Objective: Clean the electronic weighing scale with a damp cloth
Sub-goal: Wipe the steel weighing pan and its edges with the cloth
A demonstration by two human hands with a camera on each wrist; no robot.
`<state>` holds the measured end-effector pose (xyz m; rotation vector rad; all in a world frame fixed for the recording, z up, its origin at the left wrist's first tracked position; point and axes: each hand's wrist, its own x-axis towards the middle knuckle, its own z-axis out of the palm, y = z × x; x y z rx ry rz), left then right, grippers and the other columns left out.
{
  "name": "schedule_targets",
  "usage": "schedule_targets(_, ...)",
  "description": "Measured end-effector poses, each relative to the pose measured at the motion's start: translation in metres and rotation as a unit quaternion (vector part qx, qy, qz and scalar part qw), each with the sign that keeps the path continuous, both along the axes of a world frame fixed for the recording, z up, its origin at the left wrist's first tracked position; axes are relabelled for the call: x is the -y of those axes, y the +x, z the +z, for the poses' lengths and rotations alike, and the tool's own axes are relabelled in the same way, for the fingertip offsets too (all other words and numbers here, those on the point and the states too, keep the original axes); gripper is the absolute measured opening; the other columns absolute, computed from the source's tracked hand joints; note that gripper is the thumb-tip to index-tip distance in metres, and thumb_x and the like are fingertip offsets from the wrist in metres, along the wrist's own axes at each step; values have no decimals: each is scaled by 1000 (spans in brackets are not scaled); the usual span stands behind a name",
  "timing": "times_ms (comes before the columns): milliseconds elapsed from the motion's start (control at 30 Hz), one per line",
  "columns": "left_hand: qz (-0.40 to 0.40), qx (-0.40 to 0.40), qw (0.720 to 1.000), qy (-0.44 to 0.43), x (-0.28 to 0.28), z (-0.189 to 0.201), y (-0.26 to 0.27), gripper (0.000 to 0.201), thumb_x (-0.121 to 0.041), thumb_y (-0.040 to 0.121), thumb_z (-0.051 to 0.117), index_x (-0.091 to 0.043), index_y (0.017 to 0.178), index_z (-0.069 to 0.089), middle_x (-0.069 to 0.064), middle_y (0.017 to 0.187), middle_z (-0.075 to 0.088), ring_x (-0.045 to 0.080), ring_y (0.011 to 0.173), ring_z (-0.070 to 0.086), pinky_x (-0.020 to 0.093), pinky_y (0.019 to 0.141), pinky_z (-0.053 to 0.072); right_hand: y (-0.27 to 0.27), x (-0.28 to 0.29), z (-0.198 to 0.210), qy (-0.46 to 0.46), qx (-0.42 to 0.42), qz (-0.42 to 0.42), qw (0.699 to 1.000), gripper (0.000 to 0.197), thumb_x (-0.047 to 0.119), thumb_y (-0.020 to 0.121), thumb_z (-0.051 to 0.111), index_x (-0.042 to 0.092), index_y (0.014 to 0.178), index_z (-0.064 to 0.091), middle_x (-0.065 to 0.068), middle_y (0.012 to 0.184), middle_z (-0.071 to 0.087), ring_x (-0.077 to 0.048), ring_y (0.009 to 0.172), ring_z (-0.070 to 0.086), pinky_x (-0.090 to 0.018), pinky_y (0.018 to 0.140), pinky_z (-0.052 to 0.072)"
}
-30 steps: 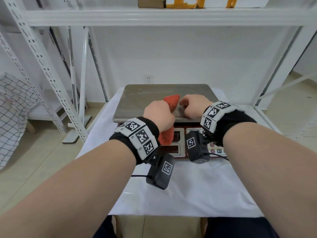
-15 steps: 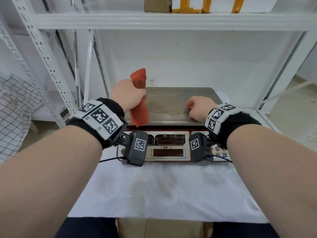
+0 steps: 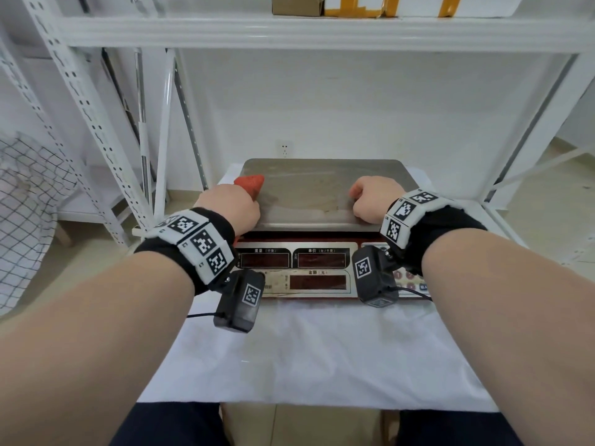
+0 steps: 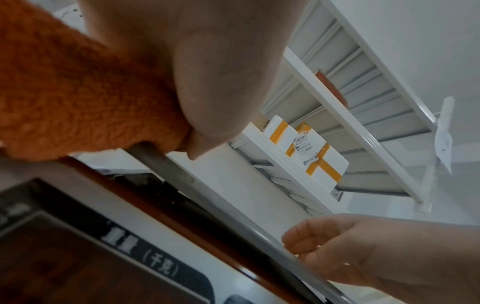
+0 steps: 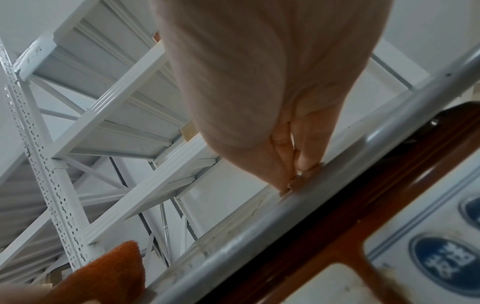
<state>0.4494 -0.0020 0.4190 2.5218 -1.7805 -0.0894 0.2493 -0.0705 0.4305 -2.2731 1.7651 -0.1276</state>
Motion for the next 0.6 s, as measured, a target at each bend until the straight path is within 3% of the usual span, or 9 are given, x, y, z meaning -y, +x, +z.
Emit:
schedule_targets(167,-5,-62,998,32,7,6,-5,55,-6,98,32,-24,148,22,9,148,37,30,131,41,35,108,35,5,4,-1,3,-21,-12,1000,36,5,85,51,7,119,63,-11,120,65,-28,113,59,-34,96,49)
schedule_targets(300,28,-144,989,13,21,0,7,48,-5,99,33,-14,146,30,9,148,37,29,133,39,30,106,32,7,10,2,23,-11,-32,999,39,9,89,48,5,126,59,-10,130,59,-27,120,55,-33,102,45)
schedule_targets(367,29,-212,977,-5,27,0,12,48,-9,99,35,-22,145,33,8,149,36,30,135,36,28,108,29,6,14,1,49,-2,-33,998,38,10,91,46,3,127,57,-13,130,58,-28,121,55,-32,100,44)
schedule_targets(467,31,-265,964,-10,34,9,16,50,-5,99,32,-24,145,32,5,151,32,29,137,31,30,111,24,6,19,2,10,39,-48,998,37,17,82,55,11,117,64,-13,118,63,-31,109,59,-36,89,50)
schedule_targets(600,32,-295,955,-27,49,14,24,48,-5,101,30,-21,146,32,2,150,34,26,135,35,29,109,26,10,27,12,27,89,-55,994,41,20,70,60,13,110,66,-12,110,65,-31,102,63,-41,89,52)
